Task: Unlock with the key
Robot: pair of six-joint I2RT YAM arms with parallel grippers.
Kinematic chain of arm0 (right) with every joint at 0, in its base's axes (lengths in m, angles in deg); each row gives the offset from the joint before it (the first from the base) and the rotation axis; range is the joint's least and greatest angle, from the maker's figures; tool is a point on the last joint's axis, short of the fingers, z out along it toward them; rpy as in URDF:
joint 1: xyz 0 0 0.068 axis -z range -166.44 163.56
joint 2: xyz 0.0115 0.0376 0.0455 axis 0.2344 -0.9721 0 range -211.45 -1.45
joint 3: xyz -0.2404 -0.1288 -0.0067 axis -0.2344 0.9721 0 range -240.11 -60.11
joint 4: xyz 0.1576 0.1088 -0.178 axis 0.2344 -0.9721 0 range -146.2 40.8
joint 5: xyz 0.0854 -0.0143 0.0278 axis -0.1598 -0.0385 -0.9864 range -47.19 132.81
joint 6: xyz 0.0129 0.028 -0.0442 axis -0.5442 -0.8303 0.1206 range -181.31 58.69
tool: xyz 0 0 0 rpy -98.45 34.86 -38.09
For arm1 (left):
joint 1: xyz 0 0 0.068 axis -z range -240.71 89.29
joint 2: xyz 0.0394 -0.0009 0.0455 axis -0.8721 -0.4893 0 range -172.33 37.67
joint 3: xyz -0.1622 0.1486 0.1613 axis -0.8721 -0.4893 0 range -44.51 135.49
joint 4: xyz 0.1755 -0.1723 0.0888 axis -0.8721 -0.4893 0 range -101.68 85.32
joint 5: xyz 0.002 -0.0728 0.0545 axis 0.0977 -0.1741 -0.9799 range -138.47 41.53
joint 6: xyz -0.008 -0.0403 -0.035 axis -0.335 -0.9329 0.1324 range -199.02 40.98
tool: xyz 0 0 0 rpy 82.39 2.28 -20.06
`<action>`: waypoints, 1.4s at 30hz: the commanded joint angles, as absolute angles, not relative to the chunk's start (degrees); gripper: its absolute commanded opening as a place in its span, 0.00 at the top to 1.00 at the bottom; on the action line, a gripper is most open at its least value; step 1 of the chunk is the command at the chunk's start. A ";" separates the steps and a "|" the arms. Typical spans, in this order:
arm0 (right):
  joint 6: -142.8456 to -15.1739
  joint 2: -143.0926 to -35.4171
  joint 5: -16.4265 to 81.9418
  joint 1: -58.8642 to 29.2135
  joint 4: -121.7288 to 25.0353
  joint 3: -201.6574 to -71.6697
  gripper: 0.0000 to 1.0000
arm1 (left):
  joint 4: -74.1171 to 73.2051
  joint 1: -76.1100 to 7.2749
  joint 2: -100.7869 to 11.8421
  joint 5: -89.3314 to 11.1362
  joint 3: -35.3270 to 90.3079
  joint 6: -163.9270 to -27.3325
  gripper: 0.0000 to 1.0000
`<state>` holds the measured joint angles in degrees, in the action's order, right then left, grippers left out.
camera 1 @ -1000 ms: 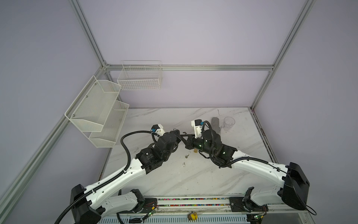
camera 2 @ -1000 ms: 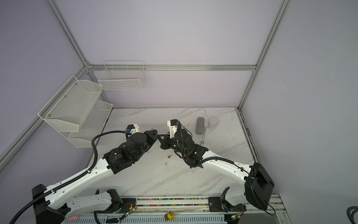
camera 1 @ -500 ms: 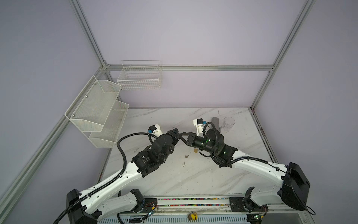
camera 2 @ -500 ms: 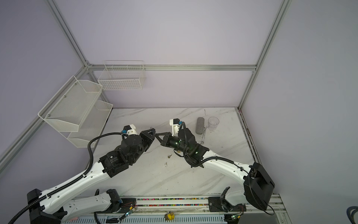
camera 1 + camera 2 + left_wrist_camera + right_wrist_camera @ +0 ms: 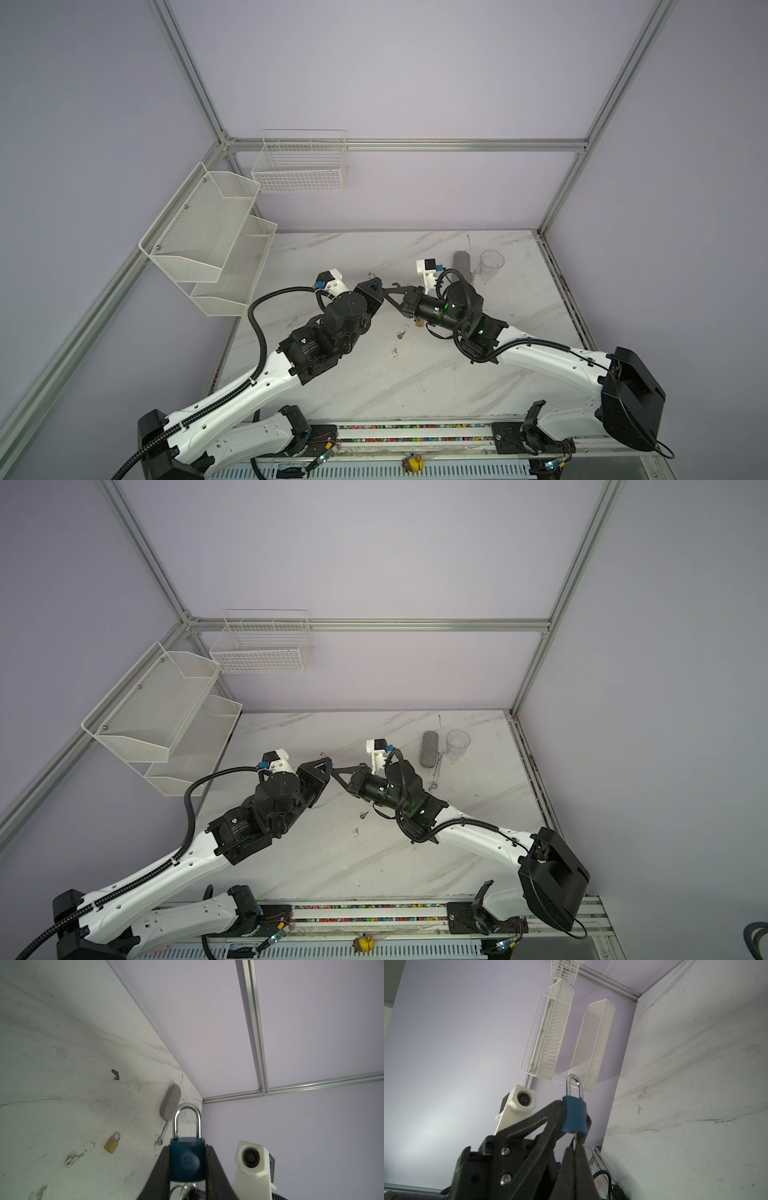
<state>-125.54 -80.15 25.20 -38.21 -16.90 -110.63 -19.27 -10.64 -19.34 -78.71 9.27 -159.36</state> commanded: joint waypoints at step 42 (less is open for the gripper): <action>-80.44 -79.25 38.94 -39.17 -74.70 -139.66 0.45 | -2.22 -9.11 -8.87 -65.46 -10.76 -77.71 1.00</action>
